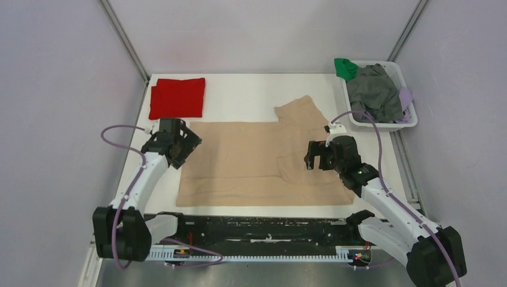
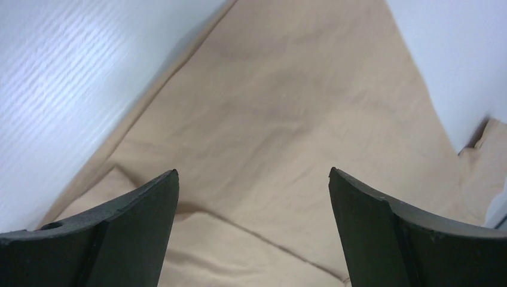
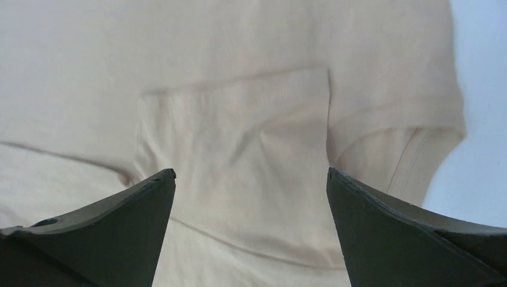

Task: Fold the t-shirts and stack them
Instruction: Fold the flattened tshirt in 1/3 of the way, then grab the side of the flattened tshirt furthest away from the robot with both arms

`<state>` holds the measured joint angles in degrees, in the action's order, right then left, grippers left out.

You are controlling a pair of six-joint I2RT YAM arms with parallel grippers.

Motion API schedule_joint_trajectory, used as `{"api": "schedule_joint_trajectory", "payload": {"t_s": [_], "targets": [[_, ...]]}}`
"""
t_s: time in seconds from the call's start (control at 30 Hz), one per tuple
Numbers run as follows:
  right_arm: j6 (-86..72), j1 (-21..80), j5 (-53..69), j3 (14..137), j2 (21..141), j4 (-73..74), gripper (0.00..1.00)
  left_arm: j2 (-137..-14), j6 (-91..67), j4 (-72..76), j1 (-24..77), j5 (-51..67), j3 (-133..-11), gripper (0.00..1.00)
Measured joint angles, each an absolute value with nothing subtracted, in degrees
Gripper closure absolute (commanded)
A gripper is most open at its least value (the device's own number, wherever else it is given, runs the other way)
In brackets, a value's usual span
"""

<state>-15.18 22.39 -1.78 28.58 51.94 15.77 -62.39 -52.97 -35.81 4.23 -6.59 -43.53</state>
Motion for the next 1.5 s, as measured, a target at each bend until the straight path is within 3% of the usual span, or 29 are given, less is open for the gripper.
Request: {"api": "schedule_joint_trajectory", "payload": {"t_s": [0.17,0.57,0.7,0.87,1.07,1.2,1.3,1.33,1.5], "targets": [[-14.9,22.4,-2.8,29.9,55.7,8.4,0.02,-76.6,-50.2,-32.3,3.6,-10.2,-53.4,0.0],[-12.4,22.1,-2.9,32.1,64.5,3.4,0.02,-109.0,-40.3,-23.3,-2.7,-8.3,-74.7,0.31],[-11.9,21.6,-2.9,32.6,66.2,3.5,0.01,-112.6,-37.2,-22.3,-3.4,-6.4,-76.3,0.44],[-11.8,21.2,-3.1,32.7,66.8,3.5,0.01,-115.2,-34.3,-21.8,-3.4,-4.6,-79.9,0.46],[-11.7,20.9,-3.1,32.7,66.8,3.5,0.01,-115.9,-32.4,-20.8,-3.4,-2.2,-79.9,0.61],[-11.7,20.7,-3.1,32.7,66.8,3.5,0.01,-116.1,-32.0,-20.0,-3.4,0.5,-79.7,0.74],[-11.7,20.7,-3.5,32.7,66.8,3.5,0.01,-116.1,-31.8,-18.7,-3.4,1.8,-78.8,0.96],[-11.7,20.6,-3.6,32.7,66.8,3.5,0.01,-116.1,-31.7,-18.2,-3.4,2.2,-78.5,0.98],[-11.7,20.1,-5.0,33.1,67.7,3.6,0.01,-115.8,-31.4,-16.0,-3.4,3.9,-77.3,0.98]]}}
